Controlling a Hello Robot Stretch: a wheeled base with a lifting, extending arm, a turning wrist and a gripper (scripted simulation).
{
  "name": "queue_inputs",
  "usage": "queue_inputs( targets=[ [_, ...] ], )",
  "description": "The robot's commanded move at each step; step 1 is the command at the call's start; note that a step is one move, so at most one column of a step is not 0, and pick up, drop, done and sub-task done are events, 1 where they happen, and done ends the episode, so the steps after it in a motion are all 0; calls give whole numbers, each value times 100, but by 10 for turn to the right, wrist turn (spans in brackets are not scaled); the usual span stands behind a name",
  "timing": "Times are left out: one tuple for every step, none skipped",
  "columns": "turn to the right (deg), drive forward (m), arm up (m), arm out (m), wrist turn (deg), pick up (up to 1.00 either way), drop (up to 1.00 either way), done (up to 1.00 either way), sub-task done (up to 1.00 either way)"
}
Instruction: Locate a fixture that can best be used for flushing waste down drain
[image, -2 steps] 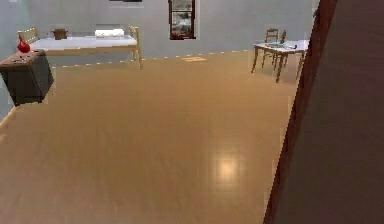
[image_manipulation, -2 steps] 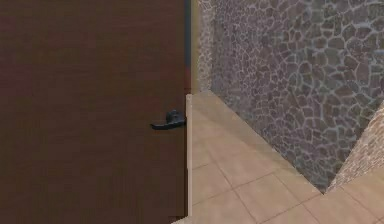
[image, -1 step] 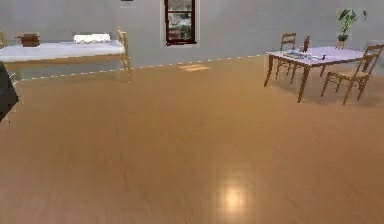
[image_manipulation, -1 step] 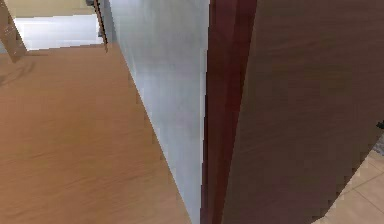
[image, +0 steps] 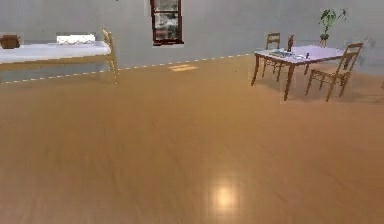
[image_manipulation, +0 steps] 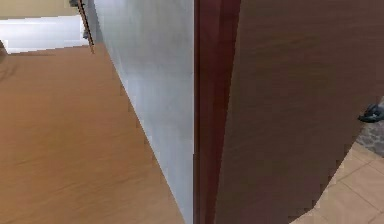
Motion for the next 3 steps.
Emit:
queue_inputs(
  targets=[
    [0, 30, 0, 0, 0, 0, 0, 0, 0],
    [450, 0, 0, 0, 0, 0, 0, 0, 0],
    [90, 0, 0, 0, 0, 0, 0, 0, 0]
  ],
)
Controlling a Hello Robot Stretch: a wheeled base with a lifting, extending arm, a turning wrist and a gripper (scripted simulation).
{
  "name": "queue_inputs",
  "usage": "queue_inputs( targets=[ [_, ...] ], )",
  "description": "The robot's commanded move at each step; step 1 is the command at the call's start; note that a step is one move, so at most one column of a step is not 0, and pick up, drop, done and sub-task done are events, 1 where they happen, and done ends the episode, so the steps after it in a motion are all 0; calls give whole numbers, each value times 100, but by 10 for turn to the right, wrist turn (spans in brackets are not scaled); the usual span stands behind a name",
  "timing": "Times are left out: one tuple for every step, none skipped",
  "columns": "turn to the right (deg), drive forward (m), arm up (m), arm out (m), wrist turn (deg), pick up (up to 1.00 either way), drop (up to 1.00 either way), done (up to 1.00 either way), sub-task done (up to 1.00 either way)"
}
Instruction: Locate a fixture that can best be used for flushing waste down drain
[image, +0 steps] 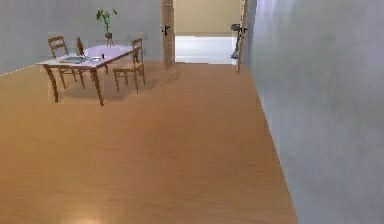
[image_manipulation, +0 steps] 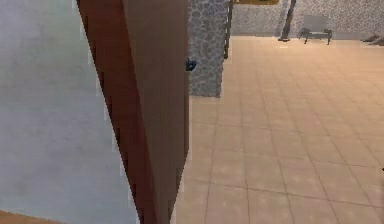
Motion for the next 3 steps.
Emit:
queue_inputs(
  targets=[
    [0, 100, 0, 0, 0, 0, 0, 0, 0],
    [0, 100, 0, 0, 0, 0, 0, 0, 0],
    [0, 100, 0, 0, 0, 0, 0, 0, 0]
  ],
)
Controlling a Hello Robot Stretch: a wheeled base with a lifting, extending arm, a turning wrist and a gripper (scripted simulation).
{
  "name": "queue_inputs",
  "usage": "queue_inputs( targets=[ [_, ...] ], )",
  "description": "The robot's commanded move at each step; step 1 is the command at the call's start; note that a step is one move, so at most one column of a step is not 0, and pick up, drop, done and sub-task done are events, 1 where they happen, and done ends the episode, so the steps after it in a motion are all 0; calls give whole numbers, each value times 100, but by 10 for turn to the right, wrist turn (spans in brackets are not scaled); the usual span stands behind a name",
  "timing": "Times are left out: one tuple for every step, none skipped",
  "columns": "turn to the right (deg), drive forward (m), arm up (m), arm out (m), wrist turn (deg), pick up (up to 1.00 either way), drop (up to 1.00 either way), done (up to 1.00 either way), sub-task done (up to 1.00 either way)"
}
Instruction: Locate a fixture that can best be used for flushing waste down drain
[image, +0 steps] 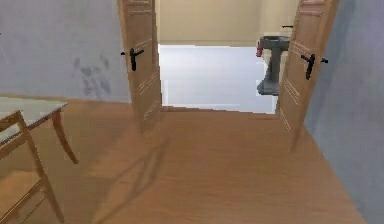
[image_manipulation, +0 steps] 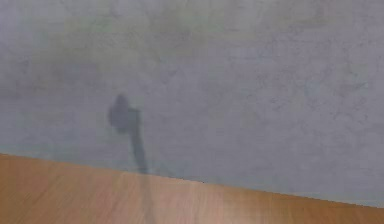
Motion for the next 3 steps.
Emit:
queue_inputs(
  targets=[
    [30, 0, 0, 0, 0, 0, 0, 0, 0],
    [0, 100, 0, 0, 0, 0, 0, 0, 0],
    [0, 100, 0, 0, 0, 0, 0, 0, 0]
  ],
)
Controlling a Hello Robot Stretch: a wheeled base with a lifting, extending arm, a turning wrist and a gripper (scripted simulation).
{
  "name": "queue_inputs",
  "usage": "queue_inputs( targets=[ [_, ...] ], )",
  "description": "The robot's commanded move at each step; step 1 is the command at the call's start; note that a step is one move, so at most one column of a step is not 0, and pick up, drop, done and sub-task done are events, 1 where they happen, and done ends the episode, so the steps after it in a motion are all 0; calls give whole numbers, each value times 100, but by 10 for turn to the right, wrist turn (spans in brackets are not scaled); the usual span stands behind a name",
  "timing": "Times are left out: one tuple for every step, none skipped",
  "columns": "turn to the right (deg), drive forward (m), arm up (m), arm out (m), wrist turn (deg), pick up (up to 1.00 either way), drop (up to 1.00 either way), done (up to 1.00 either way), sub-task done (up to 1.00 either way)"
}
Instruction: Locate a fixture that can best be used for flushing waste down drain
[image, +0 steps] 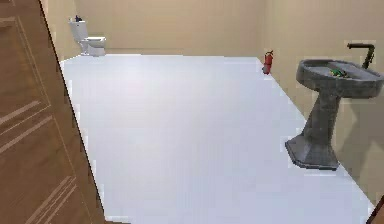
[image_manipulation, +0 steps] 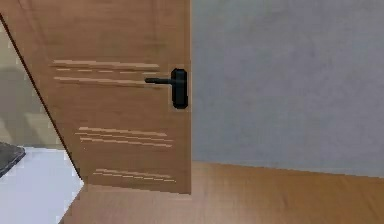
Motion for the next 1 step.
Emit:
queue_inputs(
  targets=[
    [0, 100, 0, 0, 0, 0, 0, 0, 0]
  ],
)
